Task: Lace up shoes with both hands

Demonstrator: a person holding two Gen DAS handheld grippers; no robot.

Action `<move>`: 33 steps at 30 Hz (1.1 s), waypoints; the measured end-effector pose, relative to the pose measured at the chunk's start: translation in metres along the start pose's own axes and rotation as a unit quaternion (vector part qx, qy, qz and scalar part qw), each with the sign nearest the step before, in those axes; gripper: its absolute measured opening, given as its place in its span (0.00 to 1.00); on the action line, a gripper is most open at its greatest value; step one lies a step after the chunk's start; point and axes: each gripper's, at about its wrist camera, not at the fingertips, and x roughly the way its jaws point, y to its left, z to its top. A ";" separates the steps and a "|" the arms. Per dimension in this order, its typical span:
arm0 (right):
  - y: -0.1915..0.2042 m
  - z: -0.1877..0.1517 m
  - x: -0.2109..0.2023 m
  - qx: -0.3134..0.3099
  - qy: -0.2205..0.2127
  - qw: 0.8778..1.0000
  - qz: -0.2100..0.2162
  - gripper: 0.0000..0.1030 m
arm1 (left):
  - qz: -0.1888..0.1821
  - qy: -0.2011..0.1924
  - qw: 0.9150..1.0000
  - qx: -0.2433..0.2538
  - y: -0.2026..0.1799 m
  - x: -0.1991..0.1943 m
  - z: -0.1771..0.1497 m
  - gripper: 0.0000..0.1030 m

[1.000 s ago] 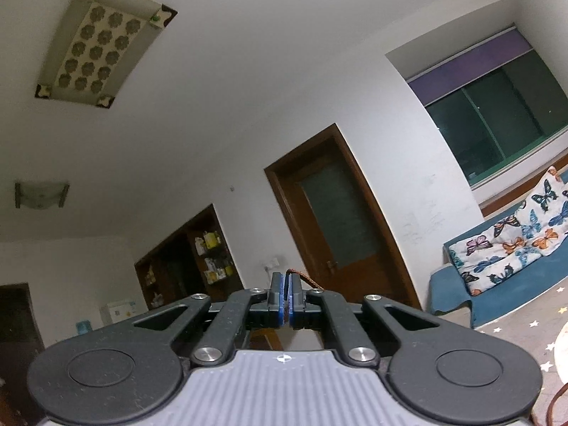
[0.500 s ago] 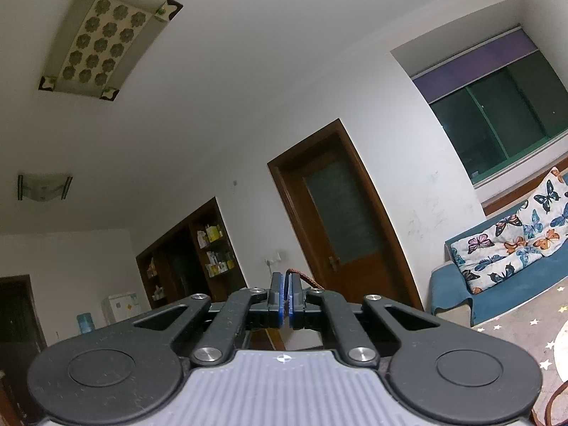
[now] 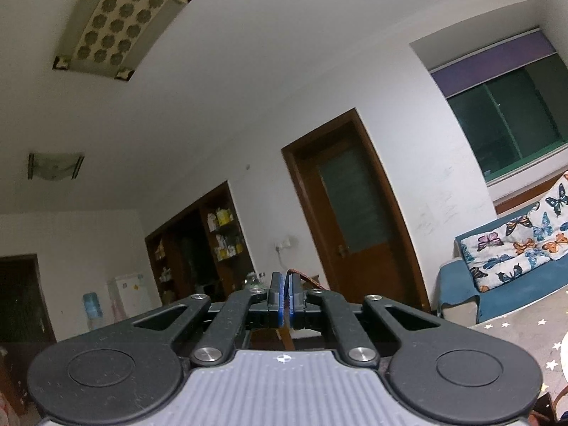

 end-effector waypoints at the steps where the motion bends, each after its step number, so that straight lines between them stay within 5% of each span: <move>1: 0.000 0.000 0.000 0.001 0.000 1.000 -0.002 0.11 | 0.005 0.003 1.000 0.001 0.000 0.001 -0.002 0.03; 6: 0.003 -0.002 -0.007 0.003 -0.007 1.000 -0.020 0.11 | 0.029 0.020 0.999 -0.013 0.006 0.004 -0.011 0.03; 9: 0.003 -0.003 -0.010 0.010 -0.010 1.000 -0.027 0.08 | 0.082 0.001 0.996 -0.017 0.015 0.002 -0.011 0.02; 12: 0.004 -0.003 -0.008 0.007 -0.009 1.000 -0.026 0.08 | 0.048 0.033 0.996 -0.073 0.037 0.009 -0.008 0.02; 18: 0.007 -0.004 -0.004 -0.007 -0.002 1.000 -0.019 0.10 | 0.061 0.030 0.997 -0.040 0.035 0.008 -0.012 0.02; 33: 0.023 -0.014 -0.005 -0.042 -0.007 0.999 -0.030 0.13 | 0.066 0.019 0.996 -0.050 0.039 0.006 -0.006 0.03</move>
